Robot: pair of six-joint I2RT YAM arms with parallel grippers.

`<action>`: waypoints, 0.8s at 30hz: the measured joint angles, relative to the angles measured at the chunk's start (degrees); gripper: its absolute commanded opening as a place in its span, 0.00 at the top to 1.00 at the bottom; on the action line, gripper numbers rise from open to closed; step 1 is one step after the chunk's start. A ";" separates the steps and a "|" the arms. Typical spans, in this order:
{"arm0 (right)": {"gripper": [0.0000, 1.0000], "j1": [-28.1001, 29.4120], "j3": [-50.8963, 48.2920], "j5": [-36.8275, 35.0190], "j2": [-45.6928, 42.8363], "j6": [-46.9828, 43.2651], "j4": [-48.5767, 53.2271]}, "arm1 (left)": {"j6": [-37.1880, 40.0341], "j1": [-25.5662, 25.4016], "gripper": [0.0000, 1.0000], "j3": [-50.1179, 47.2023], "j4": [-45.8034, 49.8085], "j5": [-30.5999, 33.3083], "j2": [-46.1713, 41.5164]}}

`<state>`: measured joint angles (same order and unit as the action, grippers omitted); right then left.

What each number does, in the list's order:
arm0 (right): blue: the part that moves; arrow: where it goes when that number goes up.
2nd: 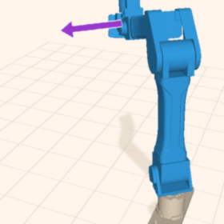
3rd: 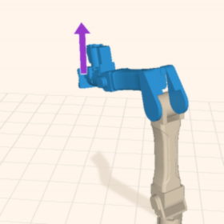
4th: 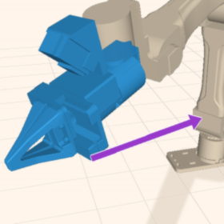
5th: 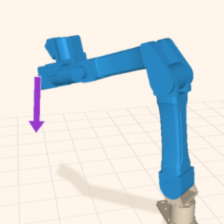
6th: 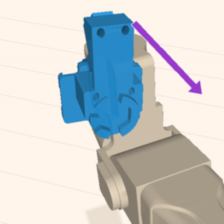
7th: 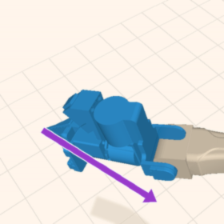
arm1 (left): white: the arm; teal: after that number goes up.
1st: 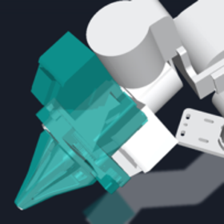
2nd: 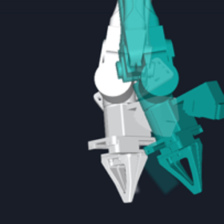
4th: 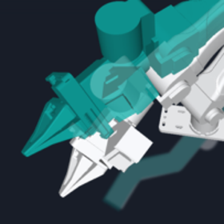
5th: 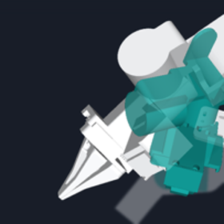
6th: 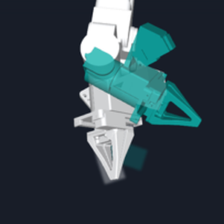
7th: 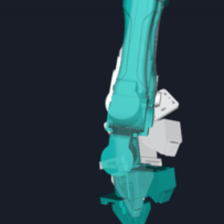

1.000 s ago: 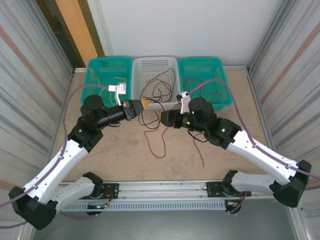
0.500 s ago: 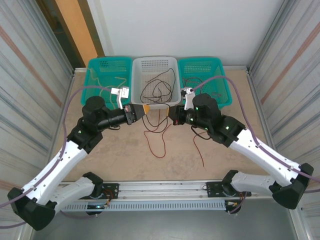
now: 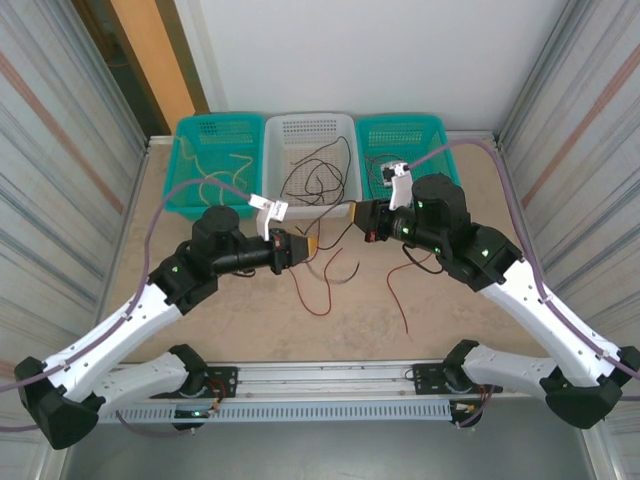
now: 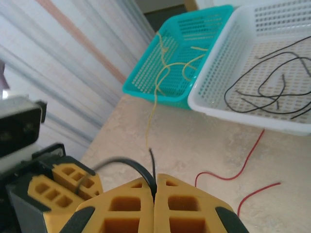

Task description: Untangle the cables

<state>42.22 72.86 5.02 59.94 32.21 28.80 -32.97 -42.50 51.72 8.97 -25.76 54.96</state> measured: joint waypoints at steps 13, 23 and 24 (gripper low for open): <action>1.00 -1.38 1.29 -2.14 -2.29 -0.13 -0.42 | 0.85 0.00 0.71 -2.80 4.74 3.15 -0.07; 1.00 -1.38 1.18 -1.60 -2.23 0.28 -1.11 | -0.09 0.00 0.29 -2.89 1.97 5.38 -3.69; 1.00 -1.38 0.96 -1.44 -2.25 0.33 -1.60 | -0.07 0.00 0.30 -2.86 1.03 5.53 -4.07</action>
<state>40.84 73.82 3.57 57.69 32.53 27.20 -33.04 -42.50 48.86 10.00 -20.23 50.89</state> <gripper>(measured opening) 0.046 0.704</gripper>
